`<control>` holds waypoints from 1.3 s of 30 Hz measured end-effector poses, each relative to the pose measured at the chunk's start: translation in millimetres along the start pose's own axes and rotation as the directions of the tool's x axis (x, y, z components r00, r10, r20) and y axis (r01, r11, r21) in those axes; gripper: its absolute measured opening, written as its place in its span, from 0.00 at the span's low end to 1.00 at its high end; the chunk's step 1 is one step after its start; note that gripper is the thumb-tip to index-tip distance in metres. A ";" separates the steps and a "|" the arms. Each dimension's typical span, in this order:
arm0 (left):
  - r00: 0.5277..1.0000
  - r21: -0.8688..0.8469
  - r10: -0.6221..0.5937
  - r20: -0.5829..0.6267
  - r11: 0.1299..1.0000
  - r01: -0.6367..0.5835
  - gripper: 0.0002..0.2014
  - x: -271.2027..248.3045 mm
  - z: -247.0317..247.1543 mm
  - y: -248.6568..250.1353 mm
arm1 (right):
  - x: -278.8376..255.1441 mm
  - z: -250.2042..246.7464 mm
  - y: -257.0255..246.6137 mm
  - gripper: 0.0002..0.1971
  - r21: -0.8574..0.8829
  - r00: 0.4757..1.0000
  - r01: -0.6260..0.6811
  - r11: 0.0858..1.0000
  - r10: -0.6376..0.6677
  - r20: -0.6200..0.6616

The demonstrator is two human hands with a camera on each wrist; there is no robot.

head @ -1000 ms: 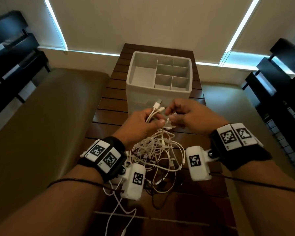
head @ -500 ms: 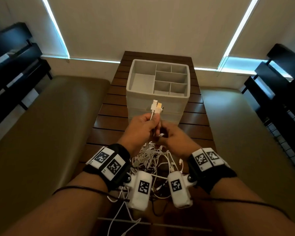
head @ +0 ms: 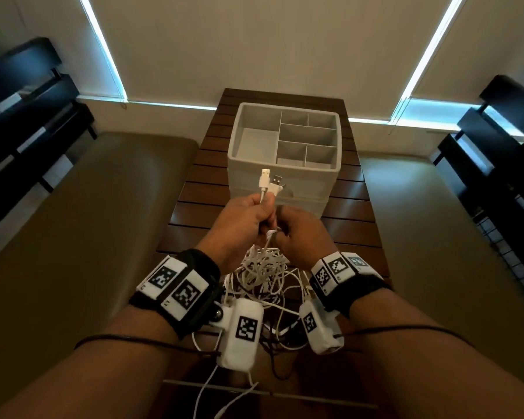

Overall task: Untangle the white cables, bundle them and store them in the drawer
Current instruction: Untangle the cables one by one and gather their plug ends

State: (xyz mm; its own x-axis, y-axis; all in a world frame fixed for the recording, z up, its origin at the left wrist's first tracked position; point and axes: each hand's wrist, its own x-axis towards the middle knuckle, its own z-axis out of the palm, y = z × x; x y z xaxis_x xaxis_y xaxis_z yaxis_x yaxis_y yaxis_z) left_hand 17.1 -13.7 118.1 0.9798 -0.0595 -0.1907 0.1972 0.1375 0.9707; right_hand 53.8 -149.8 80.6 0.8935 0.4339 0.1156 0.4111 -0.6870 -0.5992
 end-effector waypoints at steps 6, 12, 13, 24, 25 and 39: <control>0.995 -0.107 0.008 -0.102 0.994 -0.019 0.19 4.8 -16.4 13.5 | 0.0 -3.8 -17.4 0.06 0.128 0.991 0.051 0.990 -0.035 -0.130; 0.997 -0.039 0.050 -0.053 0.998 -0.053 0.19 1.9 -12.4 18.6 | -4.7 3.0 -8.3 0.05 0.158 0.997 -0.022 0.987 0.011 0.071; 0.996 -0.027 0.065 -0.058 0.997 -0.066 0.19 0.0 -10.0 18.5 | -2.1 1.7 -5.2 0.04 0.117 0.997 -0.018 0.993 0.009 0.073; 0.968 -0.442 0.027 -0.248 0.887 -0.138 0.19 9.5 -51.4 19.5 | -2.3 -15.2 4.5 0.05 0.644 0.959 -0.275 0.714 0.162 0.230; 0.980 -0.498 0.027 -0.196 0.858 -0.123 0.20 8.4 -55.6 21.2 | -4.2 -16.1 4.0 0.05 0.658 0.958 -0.273 0.702 0.134 0.255; 0.959 0.768 0.284 -0.013 0.617 -0.172 0.08 -3.3 -27.7 22.2 | 5.1 -26.3 -16.0 0.05 0.222 0.979 -0.111 0.969 0.068 0.191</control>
State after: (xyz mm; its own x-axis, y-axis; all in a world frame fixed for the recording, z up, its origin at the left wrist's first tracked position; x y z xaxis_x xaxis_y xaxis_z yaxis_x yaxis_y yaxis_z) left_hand 19.1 16.9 136.1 0.9959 -0.0053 0.0907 -0.0714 -0.6642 0.7441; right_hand 56.5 -152.0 111.6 0.8686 0.4891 -0.0790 0.2592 -0.5845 -0.7689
